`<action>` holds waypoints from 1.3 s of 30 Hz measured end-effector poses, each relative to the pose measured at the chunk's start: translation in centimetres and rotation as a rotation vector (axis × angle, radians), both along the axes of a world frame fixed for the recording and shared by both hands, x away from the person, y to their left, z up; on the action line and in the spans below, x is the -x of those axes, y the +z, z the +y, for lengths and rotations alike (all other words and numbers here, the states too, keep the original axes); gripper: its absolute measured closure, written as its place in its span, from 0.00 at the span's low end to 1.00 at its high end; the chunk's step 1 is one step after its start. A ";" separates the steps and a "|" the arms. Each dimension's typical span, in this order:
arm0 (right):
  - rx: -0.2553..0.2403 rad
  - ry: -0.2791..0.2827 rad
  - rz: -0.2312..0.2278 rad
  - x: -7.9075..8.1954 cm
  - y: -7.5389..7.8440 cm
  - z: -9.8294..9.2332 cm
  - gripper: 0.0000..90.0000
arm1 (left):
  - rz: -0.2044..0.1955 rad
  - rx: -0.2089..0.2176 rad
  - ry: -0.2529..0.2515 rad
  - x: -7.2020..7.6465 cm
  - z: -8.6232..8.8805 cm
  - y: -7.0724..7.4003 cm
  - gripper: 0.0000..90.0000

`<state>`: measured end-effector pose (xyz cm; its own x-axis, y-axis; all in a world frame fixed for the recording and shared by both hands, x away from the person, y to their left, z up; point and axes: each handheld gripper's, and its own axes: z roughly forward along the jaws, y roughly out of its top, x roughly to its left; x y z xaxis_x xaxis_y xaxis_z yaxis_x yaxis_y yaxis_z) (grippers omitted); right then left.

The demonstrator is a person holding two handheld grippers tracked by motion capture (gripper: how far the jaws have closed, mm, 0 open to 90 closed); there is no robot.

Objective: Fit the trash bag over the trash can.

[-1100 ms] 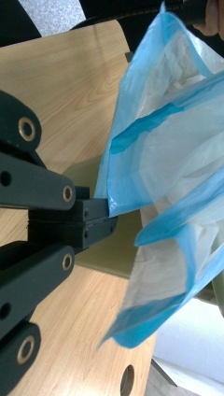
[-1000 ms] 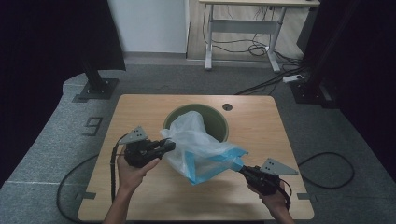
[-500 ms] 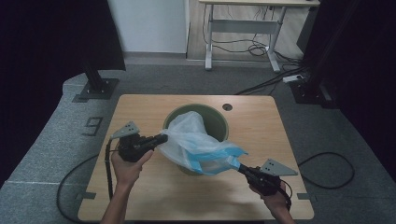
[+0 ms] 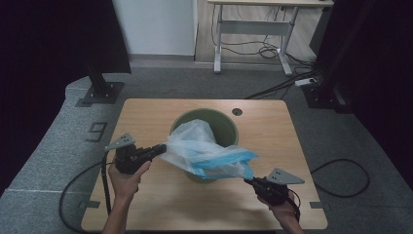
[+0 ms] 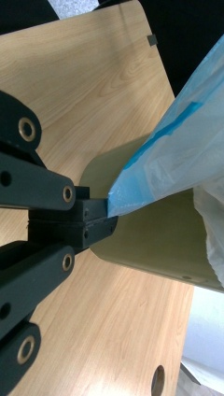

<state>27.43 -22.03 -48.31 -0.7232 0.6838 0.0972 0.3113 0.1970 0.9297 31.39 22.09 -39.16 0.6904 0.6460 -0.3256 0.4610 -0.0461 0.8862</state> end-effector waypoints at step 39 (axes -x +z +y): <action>-0.072 -0.081 -0.151 -0.2 7.4 -0.9 0.51 | 0.005 0.006 -0.024 -0.3 -0.9 -0.2 1.00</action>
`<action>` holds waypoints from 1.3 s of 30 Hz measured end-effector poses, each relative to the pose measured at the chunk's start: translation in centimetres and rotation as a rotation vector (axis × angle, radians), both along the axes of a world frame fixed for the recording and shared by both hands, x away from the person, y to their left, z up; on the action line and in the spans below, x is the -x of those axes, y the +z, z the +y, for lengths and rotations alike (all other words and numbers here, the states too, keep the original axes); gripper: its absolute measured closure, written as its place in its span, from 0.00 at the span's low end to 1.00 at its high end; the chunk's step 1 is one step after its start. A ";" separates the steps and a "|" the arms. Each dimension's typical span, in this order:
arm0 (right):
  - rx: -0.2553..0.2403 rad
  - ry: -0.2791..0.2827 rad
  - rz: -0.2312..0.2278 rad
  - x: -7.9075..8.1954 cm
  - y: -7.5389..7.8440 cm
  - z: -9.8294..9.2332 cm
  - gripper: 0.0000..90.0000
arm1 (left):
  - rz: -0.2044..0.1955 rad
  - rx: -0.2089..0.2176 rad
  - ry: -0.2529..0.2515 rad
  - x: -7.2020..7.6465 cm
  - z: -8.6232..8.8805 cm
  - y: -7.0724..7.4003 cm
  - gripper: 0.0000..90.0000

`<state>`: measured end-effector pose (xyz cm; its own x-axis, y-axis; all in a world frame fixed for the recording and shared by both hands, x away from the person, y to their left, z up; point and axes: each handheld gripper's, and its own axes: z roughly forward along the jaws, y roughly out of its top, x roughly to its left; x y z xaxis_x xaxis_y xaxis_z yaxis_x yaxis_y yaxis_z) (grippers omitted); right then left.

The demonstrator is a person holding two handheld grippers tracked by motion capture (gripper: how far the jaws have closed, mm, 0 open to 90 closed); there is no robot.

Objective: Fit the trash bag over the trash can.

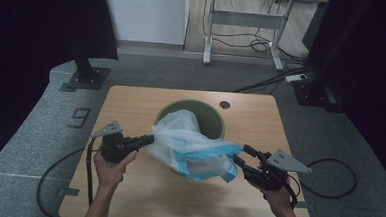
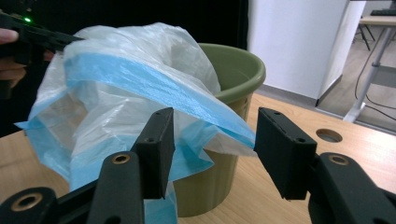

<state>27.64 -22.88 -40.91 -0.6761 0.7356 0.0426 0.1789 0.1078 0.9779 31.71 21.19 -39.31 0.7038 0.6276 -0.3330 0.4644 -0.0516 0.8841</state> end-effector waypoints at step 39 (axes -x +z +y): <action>0.062 0.116 -0.009 -1.3 0.3 1.6 0.66 | 0.016 0.004 -0.011 -0.7 0.0 0.2 1.00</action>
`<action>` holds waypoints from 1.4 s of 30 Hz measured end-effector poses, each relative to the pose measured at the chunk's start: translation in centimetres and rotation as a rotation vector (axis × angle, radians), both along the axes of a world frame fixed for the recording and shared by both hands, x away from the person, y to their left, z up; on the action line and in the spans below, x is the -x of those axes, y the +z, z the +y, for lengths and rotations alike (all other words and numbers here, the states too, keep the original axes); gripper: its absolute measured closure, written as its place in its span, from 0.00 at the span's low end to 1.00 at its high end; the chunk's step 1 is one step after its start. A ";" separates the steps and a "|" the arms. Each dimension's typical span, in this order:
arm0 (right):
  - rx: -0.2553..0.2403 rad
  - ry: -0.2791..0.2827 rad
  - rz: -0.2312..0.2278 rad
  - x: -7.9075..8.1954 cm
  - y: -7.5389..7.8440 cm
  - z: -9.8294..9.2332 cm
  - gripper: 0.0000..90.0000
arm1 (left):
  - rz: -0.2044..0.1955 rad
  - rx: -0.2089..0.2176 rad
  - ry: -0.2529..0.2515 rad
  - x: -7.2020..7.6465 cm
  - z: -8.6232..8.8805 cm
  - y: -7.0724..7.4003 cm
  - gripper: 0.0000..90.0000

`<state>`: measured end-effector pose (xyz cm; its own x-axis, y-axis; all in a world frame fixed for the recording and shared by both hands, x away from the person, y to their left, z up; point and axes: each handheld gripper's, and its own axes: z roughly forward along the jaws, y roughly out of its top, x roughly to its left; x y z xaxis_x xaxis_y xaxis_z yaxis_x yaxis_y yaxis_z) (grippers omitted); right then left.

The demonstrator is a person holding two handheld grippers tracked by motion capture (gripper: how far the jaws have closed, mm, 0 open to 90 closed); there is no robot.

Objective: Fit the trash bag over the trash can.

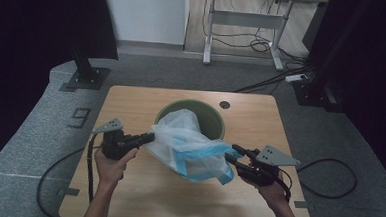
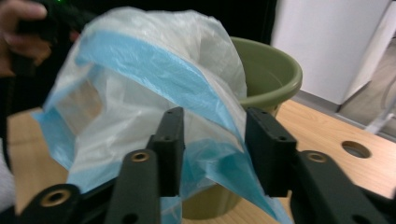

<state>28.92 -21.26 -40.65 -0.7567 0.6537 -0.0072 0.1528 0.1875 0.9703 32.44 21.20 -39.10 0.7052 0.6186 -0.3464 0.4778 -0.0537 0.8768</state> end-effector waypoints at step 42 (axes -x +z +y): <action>-0.020 -0.159 0.009 -10.7 2.6 0.3 0.98 | 0.031 -0.072 0.044 -4.9 1.2 2.6 1.00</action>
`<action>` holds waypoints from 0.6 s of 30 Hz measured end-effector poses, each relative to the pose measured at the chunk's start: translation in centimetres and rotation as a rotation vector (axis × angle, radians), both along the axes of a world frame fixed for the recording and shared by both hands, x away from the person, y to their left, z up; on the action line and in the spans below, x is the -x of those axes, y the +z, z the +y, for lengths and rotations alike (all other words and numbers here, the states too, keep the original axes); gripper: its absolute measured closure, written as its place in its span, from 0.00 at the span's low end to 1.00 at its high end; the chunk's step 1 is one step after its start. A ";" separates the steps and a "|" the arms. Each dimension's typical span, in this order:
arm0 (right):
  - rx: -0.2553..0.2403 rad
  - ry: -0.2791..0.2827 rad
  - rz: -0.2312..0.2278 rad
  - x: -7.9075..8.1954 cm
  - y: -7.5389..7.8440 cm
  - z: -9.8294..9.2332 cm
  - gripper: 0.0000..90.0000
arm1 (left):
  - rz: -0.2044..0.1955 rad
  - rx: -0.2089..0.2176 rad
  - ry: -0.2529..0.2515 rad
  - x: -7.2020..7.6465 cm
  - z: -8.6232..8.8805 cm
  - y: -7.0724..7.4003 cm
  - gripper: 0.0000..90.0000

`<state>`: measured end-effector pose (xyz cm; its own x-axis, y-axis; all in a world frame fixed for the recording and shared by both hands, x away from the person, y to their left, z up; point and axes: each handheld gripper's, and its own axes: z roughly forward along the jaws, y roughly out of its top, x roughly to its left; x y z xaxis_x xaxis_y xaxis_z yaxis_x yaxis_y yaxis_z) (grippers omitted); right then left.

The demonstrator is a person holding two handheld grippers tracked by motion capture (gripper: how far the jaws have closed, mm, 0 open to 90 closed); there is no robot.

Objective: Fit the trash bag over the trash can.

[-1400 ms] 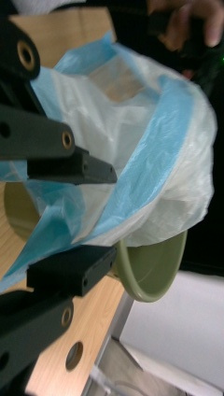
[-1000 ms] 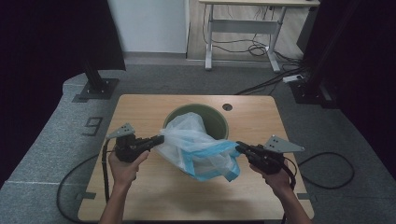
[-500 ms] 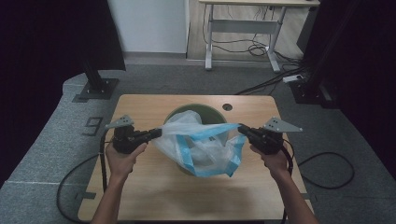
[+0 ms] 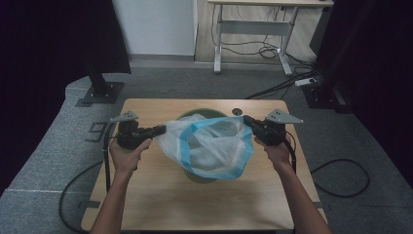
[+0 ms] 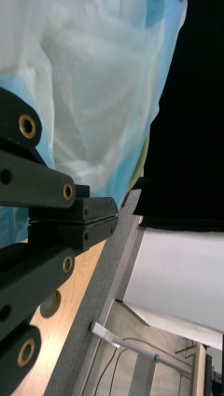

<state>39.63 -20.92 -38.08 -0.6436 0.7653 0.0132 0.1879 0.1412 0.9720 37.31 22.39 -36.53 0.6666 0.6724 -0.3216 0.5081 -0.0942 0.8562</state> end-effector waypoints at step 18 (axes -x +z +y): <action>-0.030 -0.002 0.009 -1.9 -0.8 -0.9 0.99 | 0.009 -0.027 0.012 -2.0 -0.8 0.3 1.00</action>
